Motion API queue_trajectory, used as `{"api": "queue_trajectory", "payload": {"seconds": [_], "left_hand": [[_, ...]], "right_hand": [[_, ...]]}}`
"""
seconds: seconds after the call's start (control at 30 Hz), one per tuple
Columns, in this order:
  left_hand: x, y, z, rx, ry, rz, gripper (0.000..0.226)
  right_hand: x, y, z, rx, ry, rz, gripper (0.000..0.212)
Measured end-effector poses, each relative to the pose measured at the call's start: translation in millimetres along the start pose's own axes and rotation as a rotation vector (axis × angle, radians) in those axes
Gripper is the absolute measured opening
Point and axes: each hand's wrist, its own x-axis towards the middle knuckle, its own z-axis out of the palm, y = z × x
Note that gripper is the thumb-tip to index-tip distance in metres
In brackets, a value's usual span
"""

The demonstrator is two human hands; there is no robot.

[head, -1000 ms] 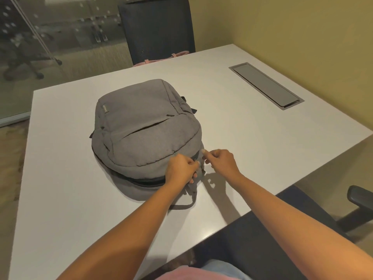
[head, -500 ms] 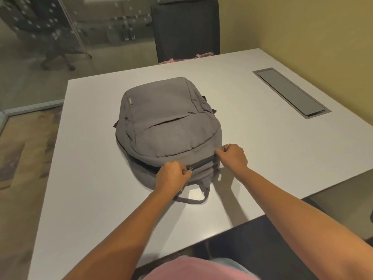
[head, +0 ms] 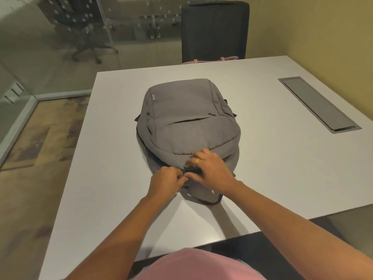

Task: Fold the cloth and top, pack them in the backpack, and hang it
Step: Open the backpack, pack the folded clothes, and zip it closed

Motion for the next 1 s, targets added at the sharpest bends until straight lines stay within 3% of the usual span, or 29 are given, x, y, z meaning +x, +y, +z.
{"api": "queue_trajectory", "payload": {"seconds": [0.13,0.23,0.37,0.53,0.83,1.0], "left_hand": [[-3.2,-1.2,-1.3,0.015,0.006,0.001,0.032],[-3.9,-2.7,-1.7,0.027,0.018,0.003,0.033],[-1.2,-4.9,-1.6,0.047,0.020,0.005,0.031],[2.7,-21.0,-4.8,0.093,0.033,-0.015,0.029],[17.1,-89.8,-38.7,0.057,0.143,-0.280,0.030],[18.1,-92.7,-34.7,0.045,0.177,-0.240,0.032]], "right_hand": [[5.9,2.2,8.7,-0.096,-0.100,-0.085,0.014],[5.8,6.5,3.0,-0.062,-0.182,-0.099,0.021],[6.0,9.3,1.2,-0.007,-0.276,-0.098,0.015],[0.6,14.2,1.3,0.050,-0.286,-0.011,0.011],[12.5,9.7,-6.6,0.073,-0.339,-0.043,0.013],[34.2,0.4,-11.4,0.017,-0.371,-0.079,0.019]]}}
